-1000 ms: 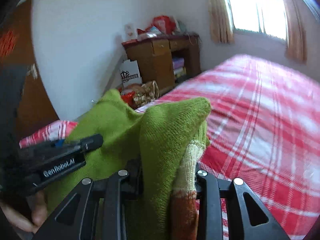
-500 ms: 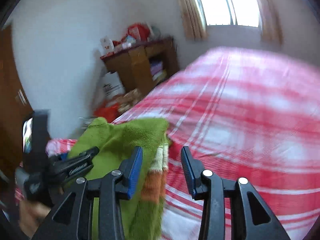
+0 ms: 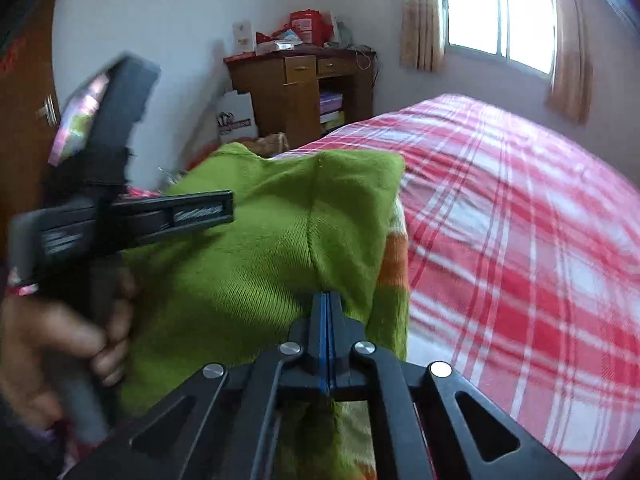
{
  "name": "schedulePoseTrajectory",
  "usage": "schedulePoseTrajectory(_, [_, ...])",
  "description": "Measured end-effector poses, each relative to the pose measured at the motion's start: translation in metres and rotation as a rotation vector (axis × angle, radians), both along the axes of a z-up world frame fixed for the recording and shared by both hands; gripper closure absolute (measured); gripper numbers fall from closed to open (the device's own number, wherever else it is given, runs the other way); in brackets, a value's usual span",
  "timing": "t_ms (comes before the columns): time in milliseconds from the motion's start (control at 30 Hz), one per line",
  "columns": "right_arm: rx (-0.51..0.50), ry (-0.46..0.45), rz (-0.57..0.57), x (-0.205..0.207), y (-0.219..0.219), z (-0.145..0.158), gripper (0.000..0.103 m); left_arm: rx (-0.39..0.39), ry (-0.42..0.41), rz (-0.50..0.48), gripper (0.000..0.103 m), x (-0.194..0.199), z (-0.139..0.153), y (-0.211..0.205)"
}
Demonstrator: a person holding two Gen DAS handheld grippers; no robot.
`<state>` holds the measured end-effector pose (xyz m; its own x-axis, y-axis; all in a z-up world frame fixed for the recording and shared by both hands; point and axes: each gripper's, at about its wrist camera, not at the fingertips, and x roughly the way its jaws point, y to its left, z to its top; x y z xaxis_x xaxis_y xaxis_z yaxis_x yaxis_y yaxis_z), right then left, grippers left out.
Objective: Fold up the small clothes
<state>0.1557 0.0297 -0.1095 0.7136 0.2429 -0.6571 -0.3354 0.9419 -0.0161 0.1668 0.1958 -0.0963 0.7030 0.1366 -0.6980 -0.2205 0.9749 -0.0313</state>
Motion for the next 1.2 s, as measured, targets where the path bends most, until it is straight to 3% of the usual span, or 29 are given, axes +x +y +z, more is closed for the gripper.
schedulePoseTrajectory(100, [-0.023,-0.035,-0.007,0.002,0.005,-0.005,0.103,0.026,0.012,-0.028,0.036,-0.017,0.009,-0.008])
schedulePoseTrajectory(333, [-0.001,-0.023,-0.037,0.022,0.001,-0.003,0.103,0.044,0.008,-0.072,0.036,-0.065,0.031,-0.024])
schedulePoseTrajectory(500, [0.043,-0.016,-0.032,0.017,-0.005,-0.001,0.103,0.074,0.044,-0.073,0.036,-0.073,0.017,-0.031])
schedulePoseTrajectory(633, [0.082,-0.012,-0.033,-0.012,-0.013,0.010,0.103,0.118,0.049,-0.049,0.030,-0.078,0.005,-0.033])
schedulePoseTrajectory(767, [0.127,-0.090,-0.071,-0.056,-0.021,0.024,0.102,0.134,0.047,-0.050,0.030,-0.084,0.006,-0.037])
schedulePoseTrajectory(1000, [0.116,0.037,-0.037,-0.056,-0.013,-0.007,0.102,0.134,0.063,-0.061,0.030,-0.103,0.003,-0.041])
schedulePoseTrajectory(1200, [0.127,0.069,-0.055,-0.068,-0.018,0.001,0.102,0.088,0.065,-0.080,0.030,-0.138,0.000,-0.039])
